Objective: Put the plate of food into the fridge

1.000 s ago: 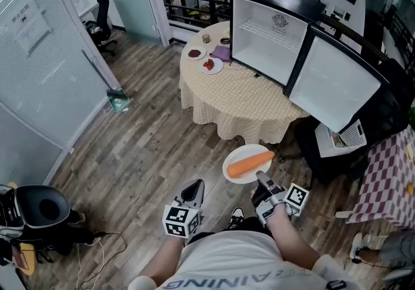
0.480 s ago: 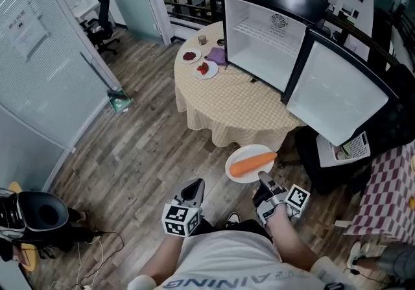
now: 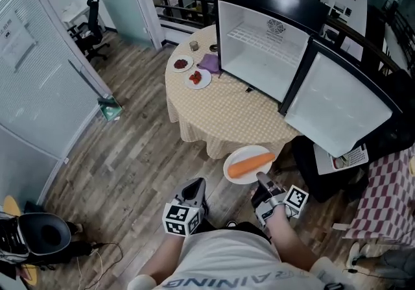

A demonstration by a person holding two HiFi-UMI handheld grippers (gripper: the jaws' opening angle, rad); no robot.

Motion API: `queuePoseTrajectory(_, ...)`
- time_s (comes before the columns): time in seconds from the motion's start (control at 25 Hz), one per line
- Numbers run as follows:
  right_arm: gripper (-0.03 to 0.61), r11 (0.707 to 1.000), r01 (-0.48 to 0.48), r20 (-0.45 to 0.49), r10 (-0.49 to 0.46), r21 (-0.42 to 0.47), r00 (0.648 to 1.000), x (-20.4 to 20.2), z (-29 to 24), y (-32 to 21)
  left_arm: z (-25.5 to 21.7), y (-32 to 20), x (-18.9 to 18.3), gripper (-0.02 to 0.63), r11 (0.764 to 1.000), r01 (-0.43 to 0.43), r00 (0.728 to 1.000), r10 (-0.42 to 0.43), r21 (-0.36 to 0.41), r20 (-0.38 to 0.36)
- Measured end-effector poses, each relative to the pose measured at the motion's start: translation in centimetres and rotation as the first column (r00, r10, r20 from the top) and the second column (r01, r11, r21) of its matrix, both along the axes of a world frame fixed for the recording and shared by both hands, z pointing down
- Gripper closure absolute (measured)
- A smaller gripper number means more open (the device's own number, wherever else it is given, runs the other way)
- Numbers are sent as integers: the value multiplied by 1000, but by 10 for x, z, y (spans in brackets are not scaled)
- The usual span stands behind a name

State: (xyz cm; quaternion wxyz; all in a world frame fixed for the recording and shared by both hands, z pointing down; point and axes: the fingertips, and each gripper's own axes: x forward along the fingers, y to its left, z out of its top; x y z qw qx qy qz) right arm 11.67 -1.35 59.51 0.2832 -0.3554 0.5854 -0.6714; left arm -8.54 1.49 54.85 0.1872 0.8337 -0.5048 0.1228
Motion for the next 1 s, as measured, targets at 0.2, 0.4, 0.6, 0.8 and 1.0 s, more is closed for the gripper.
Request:
queuePoseTrajectory(0.2, 545, 999, -44, -16, 44, 9, 999, -9, -6, -37, -3, -48, -8, 606, 998, -59, 998, 59, 11, -8)
queuePoseTrajectory(0.4, 545, 996, -91, -19, 91, 17, 996, -28, -15, -76, -5, -95, -27, 606, 995, -101, 994, 102, 10, -29)
queuePoseTrajectory(0.6, 545, 990, -139, -24, 139, 21, 990, -54, -24, -108, -8, -133, -53, 606, 988, -156, 987, 156, 5, -36)
queuePoseTrajectory(0.8, 545, 981, -191, -17, 191, 31, 981, -81, -31, -139, -10, -169, -85, 606, 979, -204, 979, 204, 14, -28)
queuePoseTrajectory(1.0, 545, 976, -217, -19, 218, 29, 976, -98, -30, -160, -8, -198, -104, 606, 972, -232, 972, 232, 23, -18)
